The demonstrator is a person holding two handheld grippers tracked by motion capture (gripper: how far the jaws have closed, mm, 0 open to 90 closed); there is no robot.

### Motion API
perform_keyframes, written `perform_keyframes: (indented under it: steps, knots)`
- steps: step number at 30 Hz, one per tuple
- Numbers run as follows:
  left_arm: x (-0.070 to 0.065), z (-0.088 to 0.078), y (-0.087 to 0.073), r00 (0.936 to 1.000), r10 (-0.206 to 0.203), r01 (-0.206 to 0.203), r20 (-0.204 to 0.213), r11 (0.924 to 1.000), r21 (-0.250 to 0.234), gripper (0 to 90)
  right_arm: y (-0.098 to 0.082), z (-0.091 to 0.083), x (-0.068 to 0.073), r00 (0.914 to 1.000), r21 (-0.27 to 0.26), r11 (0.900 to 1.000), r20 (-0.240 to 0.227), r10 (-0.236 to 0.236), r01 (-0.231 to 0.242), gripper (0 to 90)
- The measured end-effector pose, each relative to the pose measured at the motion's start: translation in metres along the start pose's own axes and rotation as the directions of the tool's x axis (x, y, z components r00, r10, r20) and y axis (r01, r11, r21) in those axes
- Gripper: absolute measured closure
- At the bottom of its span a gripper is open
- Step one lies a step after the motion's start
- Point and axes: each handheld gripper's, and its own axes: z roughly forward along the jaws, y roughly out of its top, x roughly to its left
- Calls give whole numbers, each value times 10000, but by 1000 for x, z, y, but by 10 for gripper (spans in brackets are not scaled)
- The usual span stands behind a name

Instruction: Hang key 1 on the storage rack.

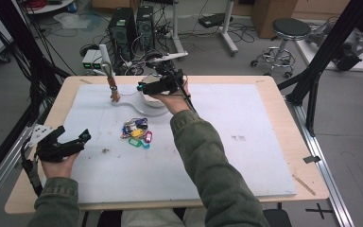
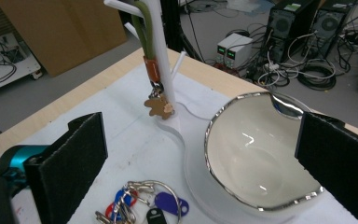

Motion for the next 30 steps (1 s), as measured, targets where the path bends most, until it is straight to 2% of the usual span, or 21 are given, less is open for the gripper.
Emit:
perform_keyframes:
  steps: [4, 10, 23, 30]
  knots:
    - [-1, 0, 0, 10000, 35, -35, -4, 10000, 28, 17, -9, -7, -8, 9998, 133, 9998, 94, 148, -149, 14]
    - [-1, 0, 0, 10000, 71, -71, -25, 10000, 58, 17, -20, -22, -20, 9990, -26, 9994, 281, 341, -340, 13]
    - [-3, 0, 0, 9999, 92, -91, -51, 9999, 92, 17, -52, -52, -44, 9926, 75, 9973, 979, 719, -730, 14]
    - [-4, 1, -1, 9999, 120, -119, -72, 9998, 127, 17, -71, -68, -55, 9906, 48, 9973, 1164, 724, -734, 14]
